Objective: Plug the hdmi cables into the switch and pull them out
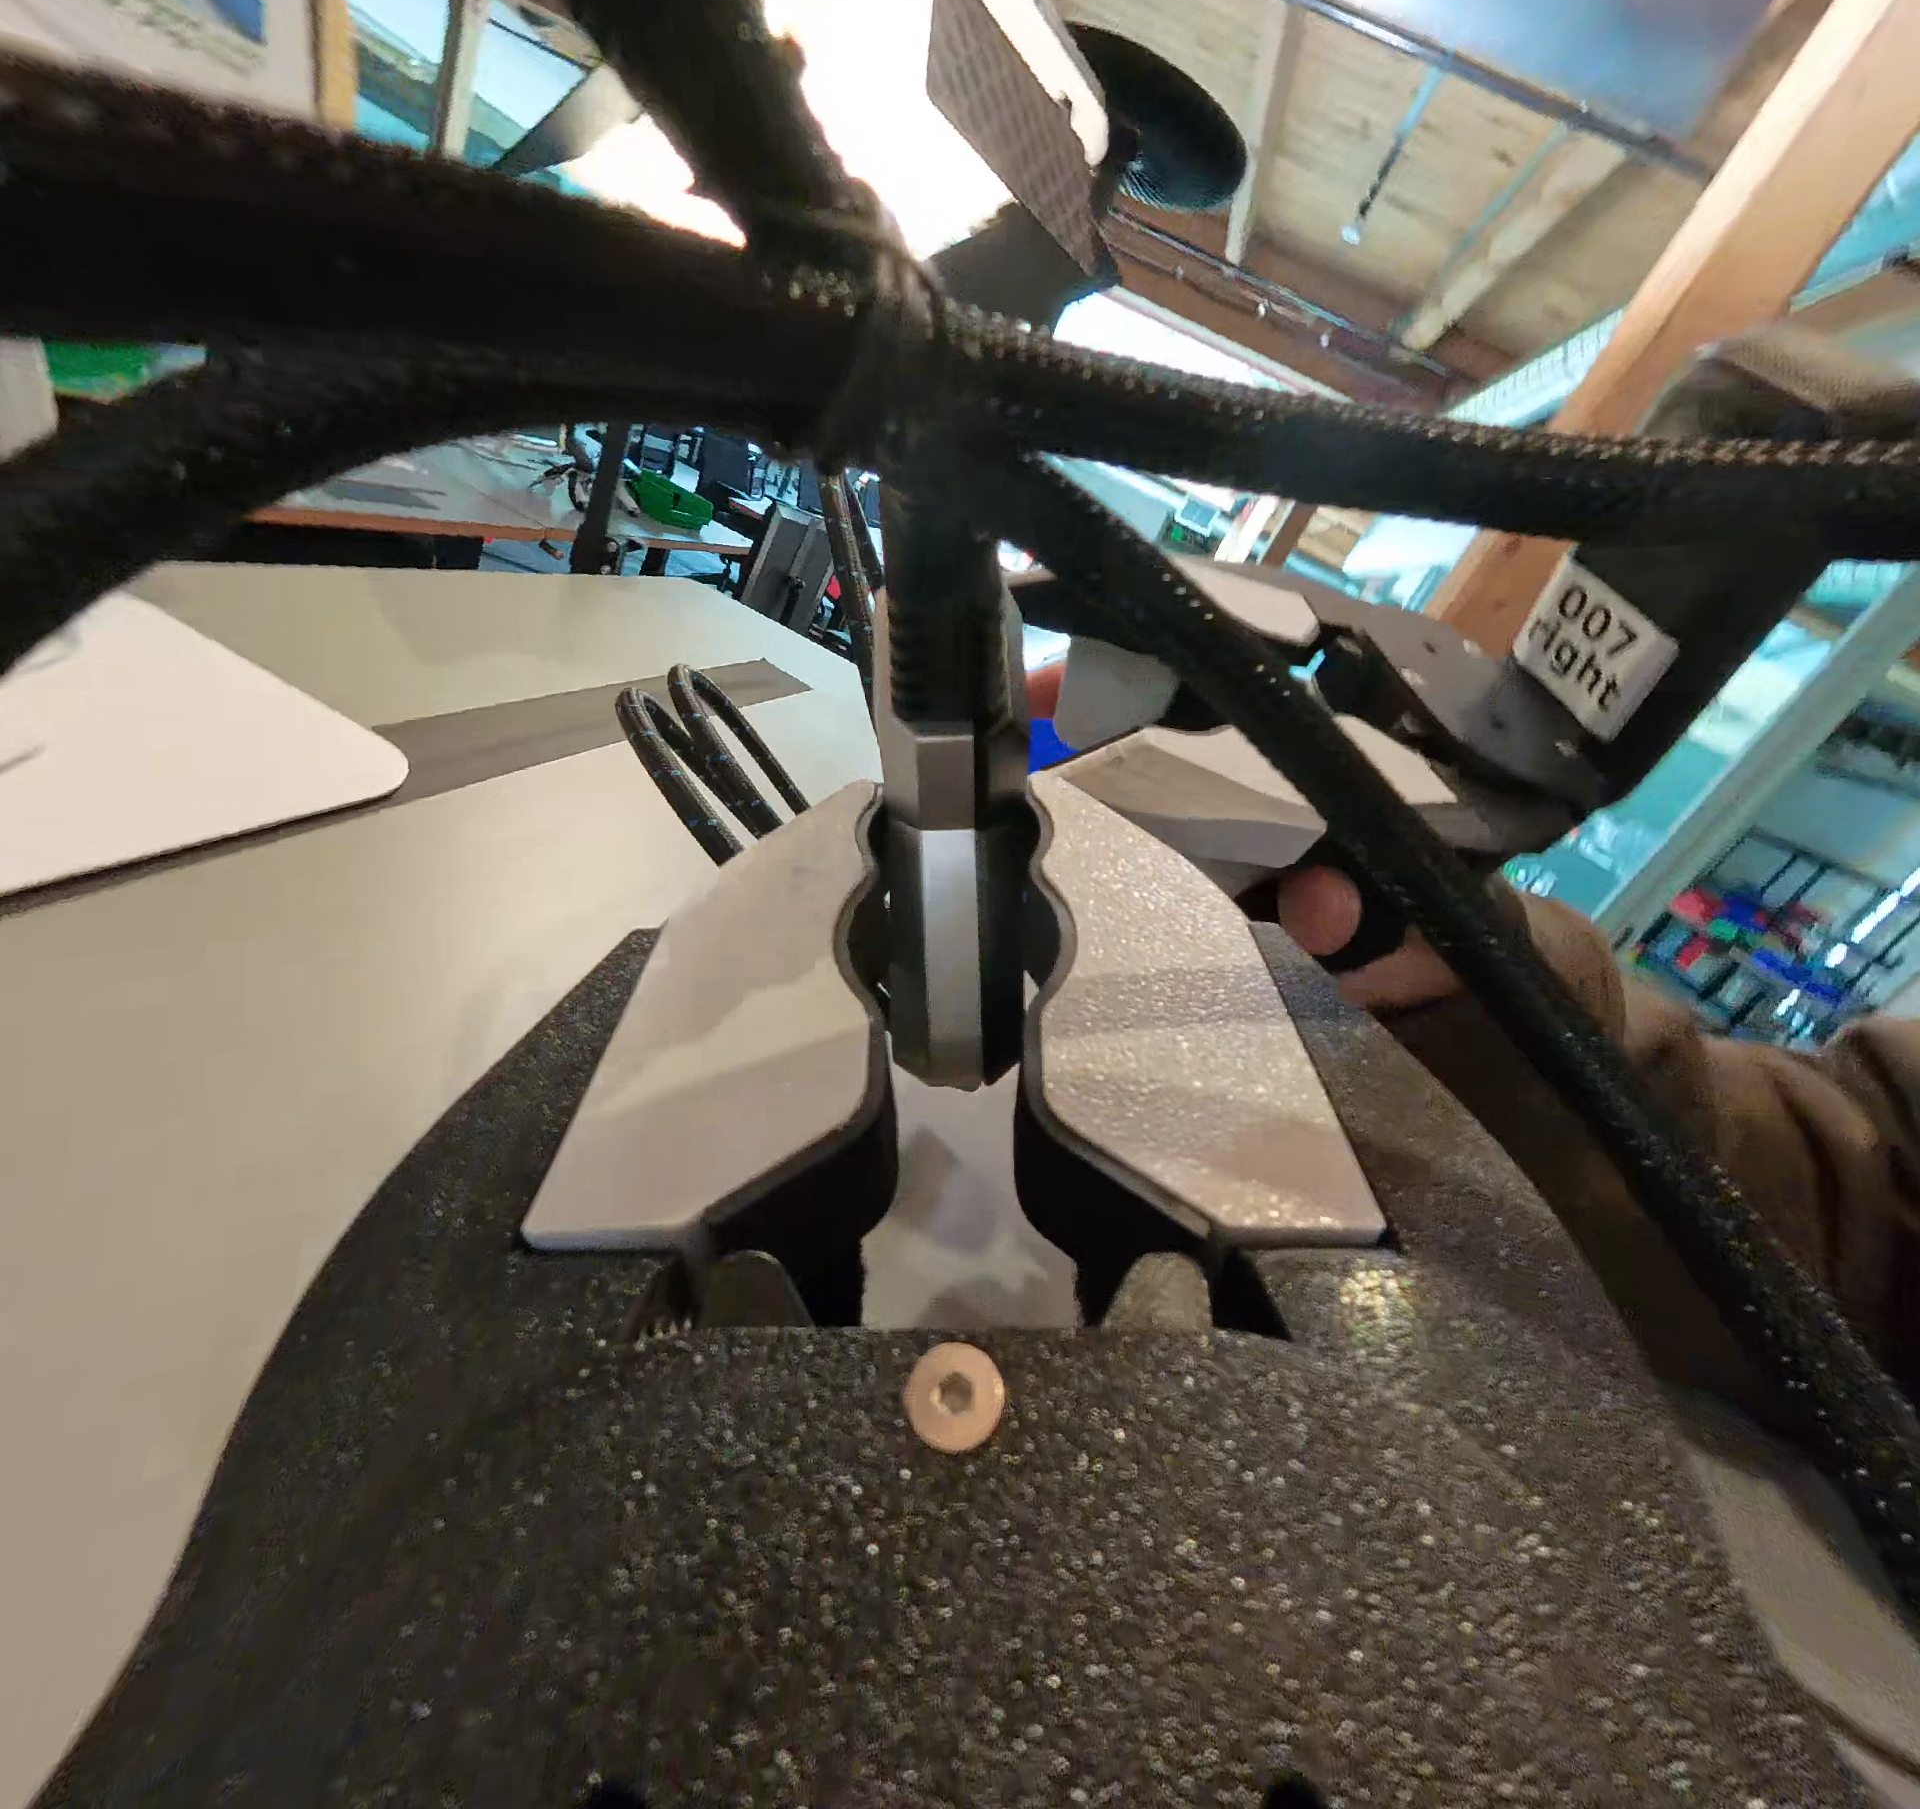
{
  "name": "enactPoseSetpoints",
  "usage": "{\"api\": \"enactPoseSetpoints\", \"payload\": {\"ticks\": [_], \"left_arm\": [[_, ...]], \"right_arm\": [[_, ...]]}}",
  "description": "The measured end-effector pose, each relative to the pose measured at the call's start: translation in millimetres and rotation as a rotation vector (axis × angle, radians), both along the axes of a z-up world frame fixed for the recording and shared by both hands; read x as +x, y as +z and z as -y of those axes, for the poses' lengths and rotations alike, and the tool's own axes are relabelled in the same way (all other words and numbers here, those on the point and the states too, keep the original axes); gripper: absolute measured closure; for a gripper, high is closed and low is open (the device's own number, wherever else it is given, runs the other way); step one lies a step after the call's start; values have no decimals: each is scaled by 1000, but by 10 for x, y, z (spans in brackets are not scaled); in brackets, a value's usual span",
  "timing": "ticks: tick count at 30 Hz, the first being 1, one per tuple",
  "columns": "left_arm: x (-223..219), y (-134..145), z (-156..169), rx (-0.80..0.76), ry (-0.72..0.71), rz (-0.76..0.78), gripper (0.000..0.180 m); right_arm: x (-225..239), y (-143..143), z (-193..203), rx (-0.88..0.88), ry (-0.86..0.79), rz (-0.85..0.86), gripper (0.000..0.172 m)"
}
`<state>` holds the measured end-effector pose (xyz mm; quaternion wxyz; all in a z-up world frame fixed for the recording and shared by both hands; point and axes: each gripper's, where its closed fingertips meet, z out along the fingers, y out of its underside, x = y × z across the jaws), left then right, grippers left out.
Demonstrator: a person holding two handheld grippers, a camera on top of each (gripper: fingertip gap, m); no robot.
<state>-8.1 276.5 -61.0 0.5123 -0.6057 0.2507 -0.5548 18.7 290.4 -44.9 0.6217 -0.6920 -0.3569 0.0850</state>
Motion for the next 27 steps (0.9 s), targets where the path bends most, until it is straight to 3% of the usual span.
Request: {"api": "enactPoseSetpoints", "payload": {"ticks": [8, 14, 21, 27], "left_arm": [[70, 70, 232, 156, -62, -50, 159], [173, 103, 335, 161, -97, -26, 159], [306, 127, 562, 137, -223, 6, 159], [385, 98, 631, 146, -256, -45, 158]], "right_arm": [[-36, -123, 296, 61, 41, 259, 98], [31, -235, 361, 201, -182, 549, 78], [128, -202, 304, 312, -441, 634, 54], [222, -214, 363, 316, -478, 620, 61]]}}
